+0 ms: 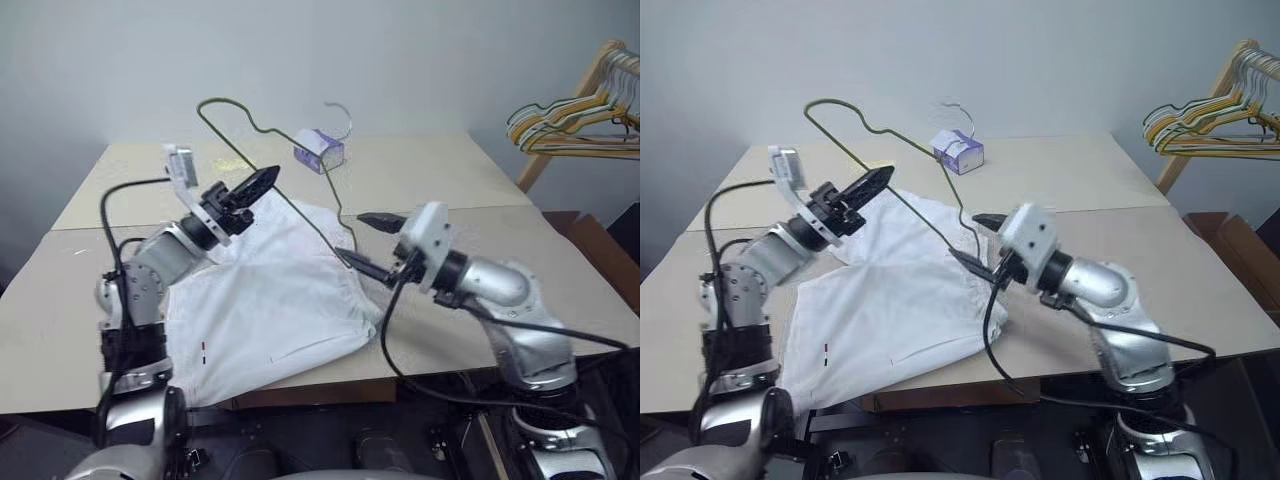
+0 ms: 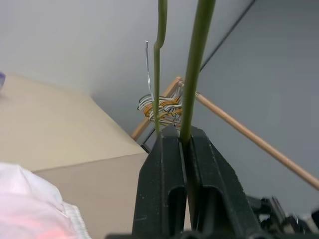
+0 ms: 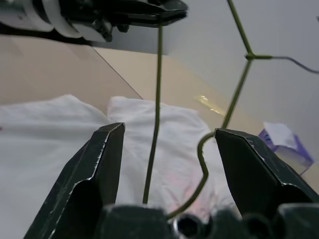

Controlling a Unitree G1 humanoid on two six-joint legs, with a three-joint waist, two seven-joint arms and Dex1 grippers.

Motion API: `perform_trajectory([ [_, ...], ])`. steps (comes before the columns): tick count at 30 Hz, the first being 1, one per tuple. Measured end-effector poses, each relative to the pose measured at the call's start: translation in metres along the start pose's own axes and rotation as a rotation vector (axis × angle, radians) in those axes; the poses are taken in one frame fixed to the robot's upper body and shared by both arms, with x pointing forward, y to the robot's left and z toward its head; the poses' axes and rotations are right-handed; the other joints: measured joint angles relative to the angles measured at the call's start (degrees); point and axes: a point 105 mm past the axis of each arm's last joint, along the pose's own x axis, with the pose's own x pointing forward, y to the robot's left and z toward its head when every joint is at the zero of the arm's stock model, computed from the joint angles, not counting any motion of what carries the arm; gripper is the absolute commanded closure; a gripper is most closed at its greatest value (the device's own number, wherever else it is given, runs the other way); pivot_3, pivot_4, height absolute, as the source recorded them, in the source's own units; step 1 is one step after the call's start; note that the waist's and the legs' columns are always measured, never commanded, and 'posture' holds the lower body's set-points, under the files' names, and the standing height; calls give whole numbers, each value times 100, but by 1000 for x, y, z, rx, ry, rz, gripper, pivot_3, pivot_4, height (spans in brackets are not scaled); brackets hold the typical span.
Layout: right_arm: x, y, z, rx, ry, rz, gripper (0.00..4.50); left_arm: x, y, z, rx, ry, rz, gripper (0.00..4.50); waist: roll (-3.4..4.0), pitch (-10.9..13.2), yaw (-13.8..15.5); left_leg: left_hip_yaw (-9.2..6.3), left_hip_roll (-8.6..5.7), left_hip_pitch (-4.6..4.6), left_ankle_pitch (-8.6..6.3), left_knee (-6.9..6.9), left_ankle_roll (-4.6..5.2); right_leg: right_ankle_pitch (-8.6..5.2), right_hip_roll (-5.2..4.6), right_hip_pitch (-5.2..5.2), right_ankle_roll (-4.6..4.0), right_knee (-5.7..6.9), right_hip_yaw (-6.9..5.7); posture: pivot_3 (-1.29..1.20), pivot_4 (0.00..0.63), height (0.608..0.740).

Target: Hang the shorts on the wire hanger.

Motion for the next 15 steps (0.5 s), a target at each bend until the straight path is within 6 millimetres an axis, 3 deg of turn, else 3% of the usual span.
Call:
perform_trajectory([
  [5, -21, -8, -3, 274, 151, 232, 1011, -26, -36, 32, 106, 38, -316, 4500, 3, 7, -6, 0, 9, -5, -2, -5, 3, -6, 2, 0, -11, -14, -16, -57, 0, 740],
  [8, -23, -2, -4, 459, 170, 363, 1011, -33, -53, 44, 139, 30, -456, 4500, 8, 10, 1, -3, 11, -8, -4, -6, 7, -6, 2, 1, -9, -19, -21, -54, 0, 740],
  [15, -12, 15, -6, 581, 184, 535, 1011, -36, -57, 46, 132, -5, -527, 4500, 10, 11, 10, -19, 12, -40, -6, -2, 10, -1, 2, -10, 3, -33, -34, -41, 0, 740],
])
